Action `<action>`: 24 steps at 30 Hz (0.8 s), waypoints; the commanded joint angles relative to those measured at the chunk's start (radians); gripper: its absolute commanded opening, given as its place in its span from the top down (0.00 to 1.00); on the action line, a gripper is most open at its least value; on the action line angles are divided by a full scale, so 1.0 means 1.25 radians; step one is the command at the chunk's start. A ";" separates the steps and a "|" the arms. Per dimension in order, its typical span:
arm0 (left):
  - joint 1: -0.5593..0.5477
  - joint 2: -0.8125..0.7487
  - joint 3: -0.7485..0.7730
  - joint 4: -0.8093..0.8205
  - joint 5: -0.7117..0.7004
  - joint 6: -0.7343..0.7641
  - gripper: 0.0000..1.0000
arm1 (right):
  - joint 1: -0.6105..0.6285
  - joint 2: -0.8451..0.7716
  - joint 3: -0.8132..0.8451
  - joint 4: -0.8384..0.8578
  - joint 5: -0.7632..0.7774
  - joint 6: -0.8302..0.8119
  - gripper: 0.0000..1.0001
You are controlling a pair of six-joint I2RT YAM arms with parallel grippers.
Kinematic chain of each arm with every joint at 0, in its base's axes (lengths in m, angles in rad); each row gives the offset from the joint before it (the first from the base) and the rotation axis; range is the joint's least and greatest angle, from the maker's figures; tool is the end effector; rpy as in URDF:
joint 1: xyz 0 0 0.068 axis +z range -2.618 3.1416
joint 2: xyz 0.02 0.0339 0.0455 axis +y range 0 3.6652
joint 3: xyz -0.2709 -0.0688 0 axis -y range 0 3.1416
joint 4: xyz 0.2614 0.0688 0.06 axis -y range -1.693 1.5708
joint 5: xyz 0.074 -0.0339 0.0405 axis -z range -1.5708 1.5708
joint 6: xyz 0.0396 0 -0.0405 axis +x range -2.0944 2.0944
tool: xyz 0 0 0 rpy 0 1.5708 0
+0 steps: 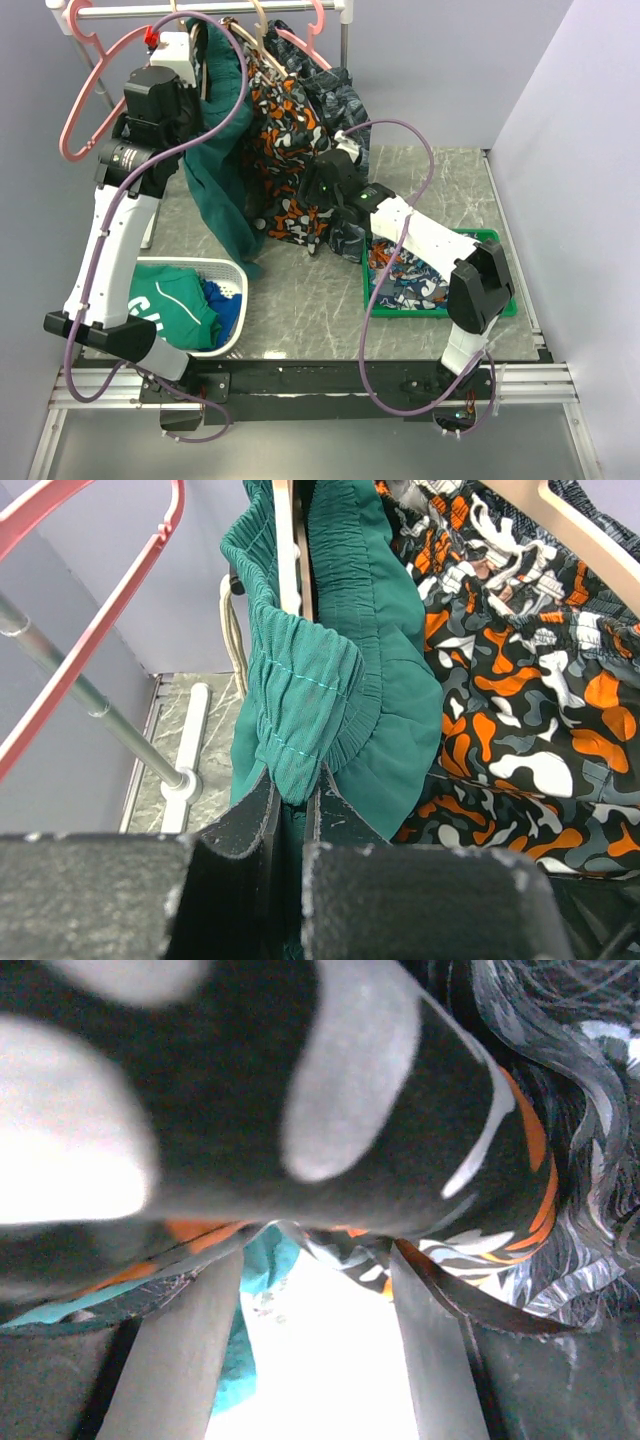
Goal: Place the shorts on the hanger
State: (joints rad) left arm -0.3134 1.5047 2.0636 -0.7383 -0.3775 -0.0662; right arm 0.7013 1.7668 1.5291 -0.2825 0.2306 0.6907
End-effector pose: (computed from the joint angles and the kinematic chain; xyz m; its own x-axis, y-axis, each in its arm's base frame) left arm 0.2908 -0.0789 0.5535 -0.1655 -0.0110 -0.9861 -0.0695 0.9976 0.0005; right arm 0.3409 0.2761 0.3200 -0.5964 0.3082 -0.7412 -0.1254 0.8763 0.4652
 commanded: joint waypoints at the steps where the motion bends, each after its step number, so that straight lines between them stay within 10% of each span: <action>1: 0.013 -0.009 0.051 0.142 0.018 0.026 0.99 | 0.007 -0.049 -0.011 0.036 -0.004 0.008 0.32; 24: 0.089 0.016 0.007 0.096 0.210 -0.078 0.99 | 0.028 -0.106 -0.070 0.092 -0.035 0.023 0.32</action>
State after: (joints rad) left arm -0.2043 1.5745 2.0956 -0.7242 -0.1497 -0.1226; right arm 0.7292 1.6962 1.4509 -0.2195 0.1890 0.7139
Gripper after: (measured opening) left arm 0.075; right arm 0.681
